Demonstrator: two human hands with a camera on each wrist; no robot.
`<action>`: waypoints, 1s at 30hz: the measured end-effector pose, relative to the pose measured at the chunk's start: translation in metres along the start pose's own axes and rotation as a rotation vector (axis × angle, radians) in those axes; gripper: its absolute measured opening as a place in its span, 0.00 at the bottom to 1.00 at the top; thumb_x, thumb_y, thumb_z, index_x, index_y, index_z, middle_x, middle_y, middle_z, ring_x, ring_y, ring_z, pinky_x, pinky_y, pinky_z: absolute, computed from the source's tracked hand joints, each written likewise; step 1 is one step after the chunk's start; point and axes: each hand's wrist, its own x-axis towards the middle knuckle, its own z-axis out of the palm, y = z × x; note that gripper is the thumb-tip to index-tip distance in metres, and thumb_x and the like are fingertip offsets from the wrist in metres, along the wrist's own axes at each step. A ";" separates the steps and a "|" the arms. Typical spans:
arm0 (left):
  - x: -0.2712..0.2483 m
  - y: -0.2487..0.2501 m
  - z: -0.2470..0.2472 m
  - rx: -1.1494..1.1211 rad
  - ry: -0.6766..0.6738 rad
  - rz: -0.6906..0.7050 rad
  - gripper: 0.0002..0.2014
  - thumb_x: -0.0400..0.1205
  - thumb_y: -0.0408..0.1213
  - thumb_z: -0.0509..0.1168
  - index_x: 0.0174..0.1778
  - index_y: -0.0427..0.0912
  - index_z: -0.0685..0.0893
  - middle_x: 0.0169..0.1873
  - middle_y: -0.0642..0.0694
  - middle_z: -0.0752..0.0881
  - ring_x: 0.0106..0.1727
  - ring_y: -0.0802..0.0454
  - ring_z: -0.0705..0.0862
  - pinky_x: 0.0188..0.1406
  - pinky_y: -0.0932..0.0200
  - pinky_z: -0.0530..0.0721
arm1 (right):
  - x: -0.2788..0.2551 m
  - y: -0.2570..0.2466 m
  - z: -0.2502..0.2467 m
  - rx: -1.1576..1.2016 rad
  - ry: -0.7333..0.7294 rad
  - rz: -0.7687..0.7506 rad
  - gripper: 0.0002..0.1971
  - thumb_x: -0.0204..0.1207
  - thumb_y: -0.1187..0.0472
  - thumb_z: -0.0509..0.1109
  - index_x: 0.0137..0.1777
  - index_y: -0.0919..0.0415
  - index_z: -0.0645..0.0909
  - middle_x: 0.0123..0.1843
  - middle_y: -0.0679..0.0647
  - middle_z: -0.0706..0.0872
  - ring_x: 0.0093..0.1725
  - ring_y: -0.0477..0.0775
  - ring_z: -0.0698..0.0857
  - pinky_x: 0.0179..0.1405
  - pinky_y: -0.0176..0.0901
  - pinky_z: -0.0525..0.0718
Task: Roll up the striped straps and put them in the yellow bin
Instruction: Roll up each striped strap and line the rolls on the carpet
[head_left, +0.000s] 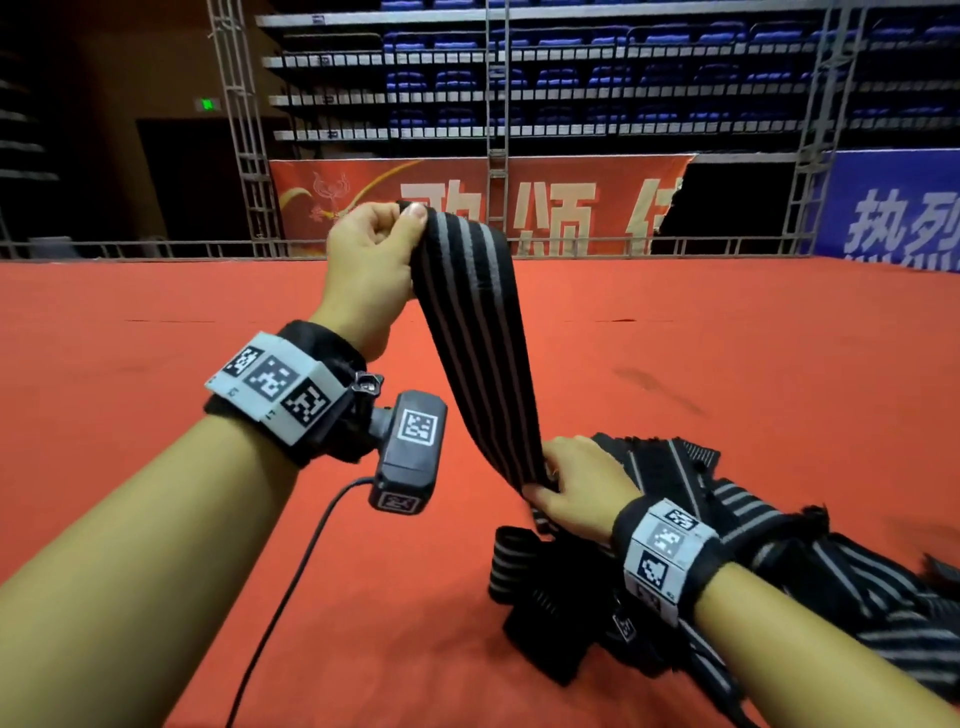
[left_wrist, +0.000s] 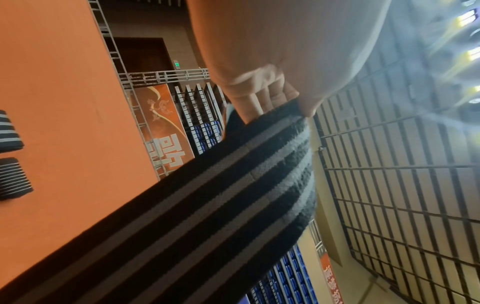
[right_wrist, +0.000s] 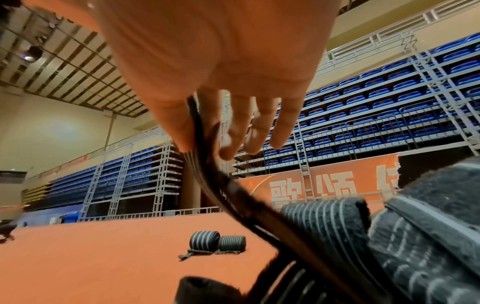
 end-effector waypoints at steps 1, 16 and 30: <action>0.002 0.004 -0.002 -0.012 0.028 0.016 0.10 0.88 0.36 0.62 0.40 0.43 0.78 0.36 0.47 0.85 0.36 0.55 0.86 0.38 0.52 0.89 | 0.004 0.002 -0.001 -0.019 0.018 0.013 0.05 0.71 0.52 0.68 0.44 0.49 0.77 0.42 0.51 0.86 0.50 0.63 0.83 0.45 0.52 0.81; 0.018 0.037 -0.039 0.058 0.120 0.139 0.09 0.87 0.37 0.63 0.40 0.45 0.81 0.35 0.52 0.85 0.34 0.64 0.84 0.38 0.62 0.84 | -0.004 0.015 -0.010 0.093 -0.130 0.173 0.30 0.61 0.44 0.67 0.66 0.48 0.74 0.61 0.50 0.80 0.63 0.53 0.77 0.65 0.53 0.77; -0.056 -0.004 -0.022 0.117 -0.373 -0.292 0.12 0.86 0.33 0.61 0.37 0.47 0.72 0.31 0.50 0.78 0.23 0.60 0.78 0.20 0.67 0.76 | 0.039 -0.097 -0.081 1.320 0.320 0.022 0.08 0.83 0.67 0.64 0.58 0.63 0.83 0.56 0.63 0.88 0.51 0.58 0.87 0.60 0.58 0.83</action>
